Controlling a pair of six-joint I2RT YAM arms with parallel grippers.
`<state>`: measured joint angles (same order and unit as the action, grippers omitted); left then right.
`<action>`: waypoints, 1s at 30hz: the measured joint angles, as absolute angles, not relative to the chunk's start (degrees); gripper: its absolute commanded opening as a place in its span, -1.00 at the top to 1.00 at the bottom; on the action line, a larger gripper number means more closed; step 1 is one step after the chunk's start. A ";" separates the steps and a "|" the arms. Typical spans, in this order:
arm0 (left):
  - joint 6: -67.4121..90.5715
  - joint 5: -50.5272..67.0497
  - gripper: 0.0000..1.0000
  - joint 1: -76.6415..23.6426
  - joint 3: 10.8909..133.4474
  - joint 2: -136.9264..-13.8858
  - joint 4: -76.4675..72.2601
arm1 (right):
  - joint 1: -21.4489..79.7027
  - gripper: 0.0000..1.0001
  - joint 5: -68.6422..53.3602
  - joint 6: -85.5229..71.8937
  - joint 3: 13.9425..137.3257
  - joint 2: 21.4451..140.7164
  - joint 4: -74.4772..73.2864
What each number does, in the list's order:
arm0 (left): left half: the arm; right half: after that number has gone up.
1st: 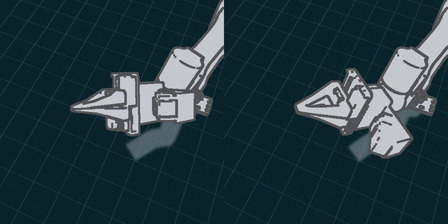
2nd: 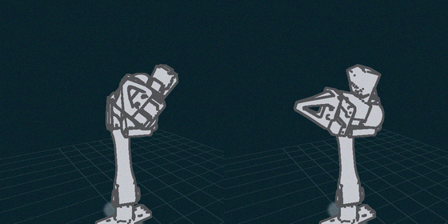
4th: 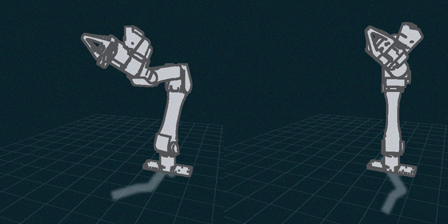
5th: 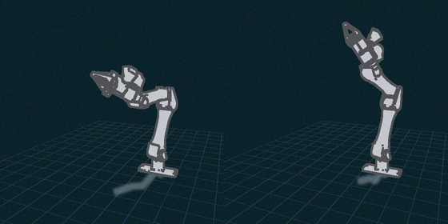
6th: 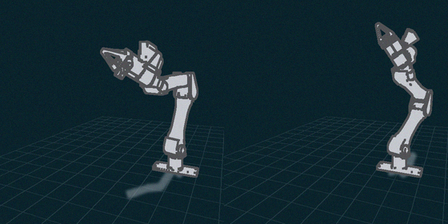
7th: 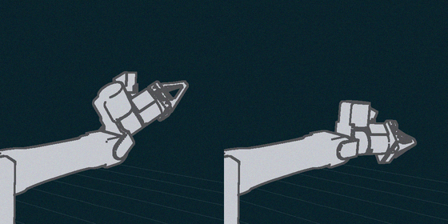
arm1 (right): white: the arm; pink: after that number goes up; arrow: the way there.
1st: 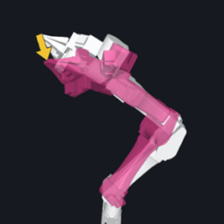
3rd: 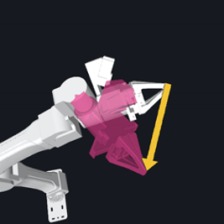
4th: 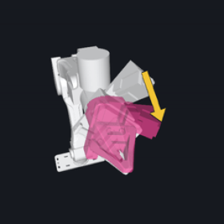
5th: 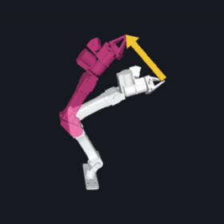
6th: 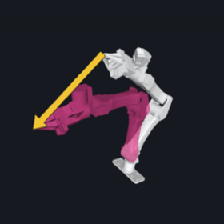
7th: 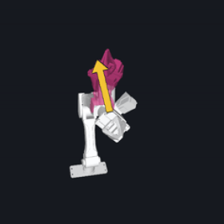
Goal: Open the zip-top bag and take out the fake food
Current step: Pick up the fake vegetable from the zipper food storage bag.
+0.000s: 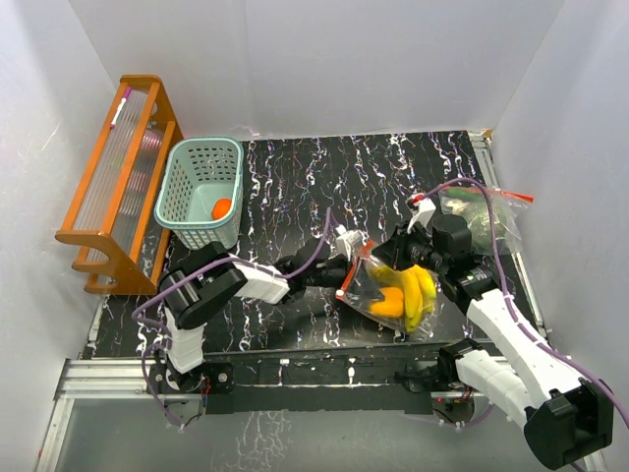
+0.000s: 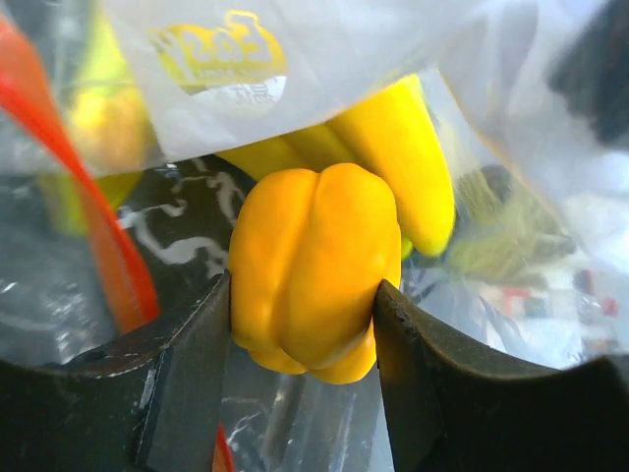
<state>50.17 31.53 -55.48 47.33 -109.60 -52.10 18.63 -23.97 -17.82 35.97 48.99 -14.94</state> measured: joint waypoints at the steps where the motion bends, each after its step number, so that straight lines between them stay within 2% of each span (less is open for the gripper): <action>1: 49.23 30.89 0.32 -54.78 47.03 -108.49 -50.28 | 18.63 0.85 -24.05 -17.80 35.97 48.90 -14.94; 7: 40.73 24.53 0.32 -51.20 49.25 -101.75 -31.92 | 18.63 0.85 -26.70 -16.78 35.70 45.58 -15.18; 15: 35.14 20.86 0.31 -46.78 50.04 -97.69 -18.79 | 18.63 0.80 -25.82 -16.80 34.70 43.13 -17.17; 17: 33.85 19.20 0.31 -46.02 50.02 -96.07 -15.42 | 18.63 0.36 -25.36 -16.84 34.65 43.18 -18.04; 19: 32.91 17.89 0.30 -45.82 49.87 -93.86 -12.80 | 18.63 -0.18 -24.88 -17.50 33.93 43.16 -18.09; 21: 32.32 16.99 0.30 -45.84 49.78 -91.61 -10.92 | 18.63 -0.48 -24.14 -18.50 32.77 43.20 -18.28; 23: 31.90 16.08 0.30 -45.82 49.78 -89.23 -9.28 | 18.63 -0.61 -23.40 -19.35 31.59 43.44 -19.14; 25: 31.51 15.29 0.30 -45.80 49.76 -87.37 -8.36 | 18.63 -0.65 -22.55 -20.32 30.79 44.07 -19.77; 30: 30.65 13.37 0.30 -45.43 49.78 -86.15 -6.00 | 18.63 -0.57 -21.78 -24.67 26.57 46.33 -17.65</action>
<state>30.65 13.37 -45.43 49.78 -86.15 -6.00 18.63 -21.78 -24.67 26.57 46.33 -17.65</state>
